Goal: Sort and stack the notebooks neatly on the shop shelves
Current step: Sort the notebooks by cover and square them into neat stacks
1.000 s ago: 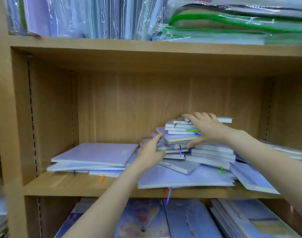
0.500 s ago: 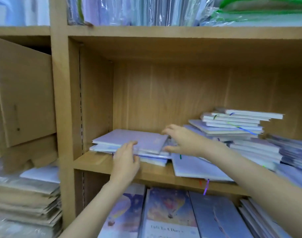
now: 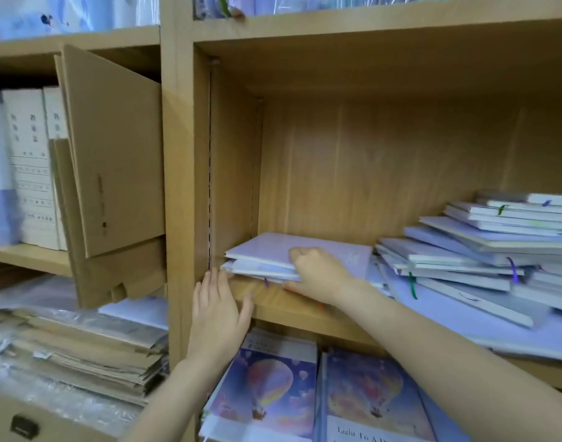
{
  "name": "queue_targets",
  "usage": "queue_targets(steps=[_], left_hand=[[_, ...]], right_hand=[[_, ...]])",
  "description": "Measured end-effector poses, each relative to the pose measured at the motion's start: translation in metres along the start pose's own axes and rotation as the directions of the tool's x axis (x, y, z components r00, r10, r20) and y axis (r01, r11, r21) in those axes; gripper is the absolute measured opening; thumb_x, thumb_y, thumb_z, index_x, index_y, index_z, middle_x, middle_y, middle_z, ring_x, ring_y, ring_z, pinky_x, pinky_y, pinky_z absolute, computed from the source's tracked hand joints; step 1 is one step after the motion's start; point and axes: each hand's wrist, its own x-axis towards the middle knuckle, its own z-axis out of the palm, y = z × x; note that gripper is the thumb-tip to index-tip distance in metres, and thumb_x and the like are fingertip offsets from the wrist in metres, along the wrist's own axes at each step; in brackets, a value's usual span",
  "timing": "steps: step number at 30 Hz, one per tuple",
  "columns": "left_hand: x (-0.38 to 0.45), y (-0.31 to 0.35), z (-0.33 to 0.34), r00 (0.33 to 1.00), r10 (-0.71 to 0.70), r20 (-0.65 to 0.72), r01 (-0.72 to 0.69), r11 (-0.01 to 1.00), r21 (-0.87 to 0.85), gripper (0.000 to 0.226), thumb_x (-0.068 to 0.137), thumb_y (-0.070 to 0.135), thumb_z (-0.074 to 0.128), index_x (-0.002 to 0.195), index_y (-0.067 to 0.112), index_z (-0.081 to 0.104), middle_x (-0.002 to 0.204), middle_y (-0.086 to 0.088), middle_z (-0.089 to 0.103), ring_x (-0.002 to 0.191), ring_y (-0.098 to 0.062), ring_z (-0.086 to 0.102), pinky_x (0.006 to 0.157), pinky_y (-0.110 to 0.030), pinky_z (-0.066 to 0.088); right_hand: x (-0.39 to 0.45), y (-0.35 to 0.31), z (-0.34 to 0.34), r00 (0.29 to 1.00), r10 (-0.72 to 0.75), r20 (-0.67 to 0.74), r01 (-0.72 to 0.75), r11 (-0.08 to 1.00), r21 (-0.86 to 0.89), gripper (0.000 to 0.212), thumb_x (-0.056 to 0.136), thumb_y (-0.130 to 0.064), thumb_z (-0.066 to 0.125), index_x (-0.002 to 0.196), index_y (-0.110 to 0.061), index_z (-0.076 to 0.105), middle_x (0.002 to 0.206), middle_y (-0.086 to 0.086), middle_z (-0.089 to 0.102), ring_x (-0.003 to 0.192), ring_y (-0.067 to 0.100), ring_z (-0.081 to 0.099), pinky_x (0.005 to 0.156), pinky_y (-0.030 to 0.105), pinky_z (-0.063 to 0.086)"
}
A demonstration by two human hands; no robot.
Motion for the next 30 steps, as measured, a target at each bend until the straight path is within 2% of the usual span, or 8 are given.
queue_targets(steps=[6, 14, 18, 21, 23, 25, 27, 30], left_hand=[[0.006, 0.002, -0.014, 0.991, -0.052, 0.126, 0.060, 0.996, -0.060, 0.073, 0.097, 0.043, 0.032, 0.148, 0.004, -0.003, 0.155, -0.012, 0.015, 0.142, -0.022, 0.009, 0.115, -0.030, 0.001], [-0.004, -0.017, -0.048, 0.989, -0.084, 0.124, 0.145, 0.737, -0.661, 0.040, 0.097, 0.017, 0.043, 0.136, 0.018, 0.033, 0.129, 0.004, 0.056, 0.122, -0.014, 0.046, 0.095, -0.024, 0.031], [-0.011, -0.017, -0.073, 0.920, -0.203, 0.337, 0.379, 0.229, -0.897, 0.031, 0.098, 0.030, 0.041, 0.127, 0.019, 0.040, 0.129, -0.006, 0.054, 0.111, -0.023, 0.055, 0.097, -0.041, 0.044], [-0.019, -0.015, -0.090, 0.843, -0.131, 0.522, 0.511, -0.110, -0.853, 0.038, 0.098, 0.039, 0.039, 0.129, 0.017, 0.039, 0.115, -0.011, 0.057, 0.104, -0.030, 0.059, 0.086, -0.043, 0.050], [-0.025, -0.009, -0.095, 0.829, -0.078, 0.553, 0.553, -0.026, -0.833, 0.033, 0.097, 0.032, 0.044, 0.119, 0.007, 0.049, 0.110, -0.012, 0.063, 0.099, -0.025, 0.063, 0.079, -0.037, 0.055], [-0.028, -0.003, -0.097, 0.837, -0.080, 0.542, 0.547, 0.068, -0.834, 0.021, 0.096, 0.013, 0.047, 0.108, 0.002, 0.059, 0.103, -0.011, 0.068, 0.089, -0.020, 0.066, 0.079, -0.030, 0.057], [-0.029, 0.002, -0.099, 0.835, -0.115, 0.538, 0.547, 0.074, -0.834, 0.016, 0.095, 0.005, 0.047, 0.096, 0.001, 0.062, 0.093, -0.010, 0.070, 0.081, -0.019, 0.066, 0.086, -0.032, 0.054], [-0.030, 0.005, -0.107, 0.807, -0.159, 0.569, 0.571, -0.041, -0.820, 0.016, 0.096, 0.012, 0.047, 0.092, 0.002, 0.059, 0.100, -0.013, 0.066, 0.085, -0.024, 0.064, 0.078, -0.035, 0.053]], right_hand=[[0.017, -0.025, -0.006, 1.000, -0.020, -0.011, 0.019, 0.995, -0.102, 0.038, 0.092, -0.041, 0.053, 0.107, -0.007, 0.059, 0.107, 0.014, 0.062, 0.101, 0.034, 0.058, 0.069, 0.032, 0.037], [-0.012, -0.016, -0.043, 0.981, 0.013, -0.193, -0.005, 0.999, 0.040, 0.028, 0.096, -0.033, 0.047, 0.114, -0.015, 0.060, 0.100, 0.010, 0.064, 0.094, 0.031, 0.059, 0.066, 0.032, 0.037], [-0.049, -0.011, -0.040, 0.904, -0.066, -0.422, 0.164, 0.966, 0.202, 0.027, 0.090, -0.029, 0.057, 0.107, -0.010, 0.067, 0.096, 0.009, 0.071, 0.089, 0.029, 0.066, 0.071, 0.038, 0.052], [-0.084, -0.021, -0.019, 0.872, -0.158, -0.463, 0.261, 0.951, 0.166, 0.033, 0.072, -0.028, 0.066, 0.099, -0.009, 0.073, 0.096, 0.004, 0.073, 0.086, 0.020, 0.071, 0.069, 0.032, 0.057], [-0.095, -0.023, -0.009, 0.909, -0.185, -0.374, 0.275, 0.940, 0.203, 0.038, 0.072, -0.027, 0.069, 0.106, -0.011, 0.070, 0.110, 0.004, 0.070, 0.100, 0.016, 0.067, 0.079, 0.029, 0.055], [-0.097, -0.017, -0.017, 0.971, -0.105, -0.216, 0.160, 0.952, 0.260, 0.053, 0.081, -0.029, 0.069, 0.130, -0.012, 0.054, 0.139, 0.004, 0.049, 0.128, 0.016, 0.047, 0.104, 0.023, 0.034], [-0.095, -0.008, -0.030, 1.000, -0.025, -0.015, 0.028, 0.977, 0.212, 0.057, 0.088, -0.029, 0.062, 0.139, -0.014, 0.043, 0.149, 0.004, 0.036, 0.137, 0.018, 0.033, 0.108, 0.023, 0.021], [-0.092, -0.013, -0.057, 0.997, -0.060, 0.057, 0.053, 0.992, 0.118, 0.015, 0.090, -0.023, 0.059, 0.102, -0.016, 0.064, 0.101, 0.007, 0.066, 0.100, 0.025, 0.057, 0.084, 0.036, 0.041]])
